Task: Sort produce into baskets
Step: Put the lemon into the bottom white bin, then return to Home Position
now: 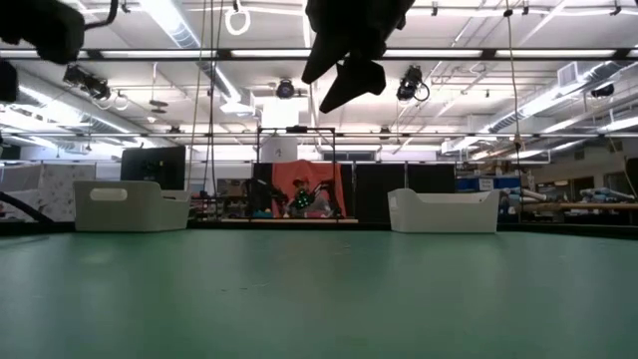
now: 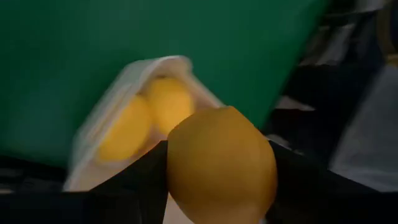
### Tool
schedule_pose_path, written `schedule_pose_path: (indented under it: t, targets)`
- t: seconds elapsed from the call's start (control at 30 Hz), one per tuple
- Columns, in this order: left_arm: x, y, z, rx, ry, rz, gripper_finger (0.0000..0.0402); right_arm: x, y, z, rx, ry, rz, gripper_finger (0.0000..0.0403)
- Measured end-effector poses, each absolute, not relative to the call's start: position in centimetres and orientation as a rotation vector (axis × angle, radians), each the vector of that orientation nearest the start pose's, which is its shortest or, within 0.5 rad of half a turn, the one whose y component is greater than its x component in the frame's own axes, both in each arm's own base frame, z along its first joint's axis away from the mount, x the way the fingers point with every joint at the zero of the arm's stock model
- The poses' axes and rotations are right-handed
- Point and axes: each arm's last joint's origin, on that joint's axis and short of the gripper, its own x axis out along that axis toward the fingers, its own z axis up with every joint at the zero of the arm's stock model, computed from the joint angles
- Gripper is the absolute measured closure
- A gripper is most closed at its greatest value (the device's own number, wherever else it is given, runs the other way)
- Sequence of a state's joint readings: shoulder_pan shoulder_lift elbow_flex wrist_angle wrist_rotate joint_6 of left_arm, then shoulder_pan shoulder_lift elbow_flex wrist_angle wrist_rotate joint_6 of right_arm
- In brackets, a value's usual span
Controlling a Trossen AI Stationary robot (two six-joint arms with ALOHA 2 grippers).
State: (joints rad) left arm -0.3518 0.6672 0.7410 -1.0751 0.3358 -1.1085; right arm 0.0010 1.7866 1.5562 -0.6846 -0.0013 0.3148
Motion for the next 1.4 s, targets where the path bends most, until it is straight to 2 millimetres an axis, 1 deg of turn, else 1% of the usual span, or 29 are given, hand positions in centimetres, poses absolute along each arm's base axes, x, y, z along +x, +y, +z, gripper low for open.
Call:
schedule_pose_path:
  t: [0.2, 0.3, 0.4, 0.47, 0.57, 0.67, 0.77, 0.83, 0.9, 0.97, 1.03, 1.13, 1.23, 1.33, 1.4]
  targets:
    - [9.7, -5.2, 24.0, -0.915, 1.354, 0.018, 0.0161, 38.8, -0.4, 28.7, 0.273, 0.911, -0.14, 0.0055]
    - [9.7, -5.5, 23.2, -0.914, 1.399, 0.023, 0.0159, 38.8, -0.6, 28.7, 0.277, 0.913, -0.136, 0.0055]
    - [9.8, -5.7, 23.1, -0.904, 1.401, 0.019, 0.0151, 38.8, -0.6, 28.7, 0.29, 0.916, -0.114, 0.0054]
    - [9.9, -5.9, 23.2, -0.903, 1.387, -0.003, 0.0138, 38.7, -0.5, 28.6, 0.303, 0.919, -0.107, 0.0053]
    - [10.1, -6.1, 23.3, -0.899, 1.36, -0.023, 0.0105, 38.6, -0.5, 28.5, 0.326, 0.941, -0.106, 0.0053]
    - [10.0, -6.2, 23.2, -0.88, 1.377, -0.026, 0.0067, 38.5, -0.5, 28.5, 0.348, 0.953, -0.115, 0.0054]
    - [9.8, -6.5, 23.1, -0.867, 1.408, -0.045, 0.0041, 38.5, -0.3, 28.5, 0.358, 0.954, -0.119, 0.0055]
    - [9.7, -6.6, 23.1, -0.86, 1.426, -0.05, 0.0035, 38.5, -0.1, 28.5, 0.369, 0.953, -0.122, 0.0055]
    - [9.9, -6.8, 23.1, -0.866, 1.43, -0.07, 0.0038, 38.3, 0.2, 28.8, 0.377, 0.946, -0.113, 0.0055]
    - [10.2, -7.0, 23.4, -0.879, 1.402, -0.104, 0.0049, 37.9, 0.5, 29.6, 0.38, 0.922, -0.115, 0.0055]
    - [10.6, -7.2, 24.1, -0.886, 1.334, -0.13, 0.0064, 37.2, 0.6, 30.9, 0.371, 0.879, -0.132, 0.0055]
    - [11.0, -7.2, 25.8, -0.873, 1.221, -0.13, 0.0088, 35.9, 0.4, 33.0, 0.352, 0.808, -0.17, 0.0055]
    - [11.3, -7.0, 28.0, -0.837, 1.091, -0.119, 0.011, 34.1, 0.0, 35.5, 0.336, 0.724, -0.208, 0.0055]
    - [11.5, -6.7, 30.3, -0.759, 0.934, -0.101, 0.0126, 32.4, -0.6, 37.9, 0.329, 0.613, -0.232, 0.0055]
    - [11.7, -6.3, 31.5, -0.638, 0.804, -0.076, 0.0137, 31.6, -0.9, 39.3, 0.332, 0.544, -0.228, 0.0056]
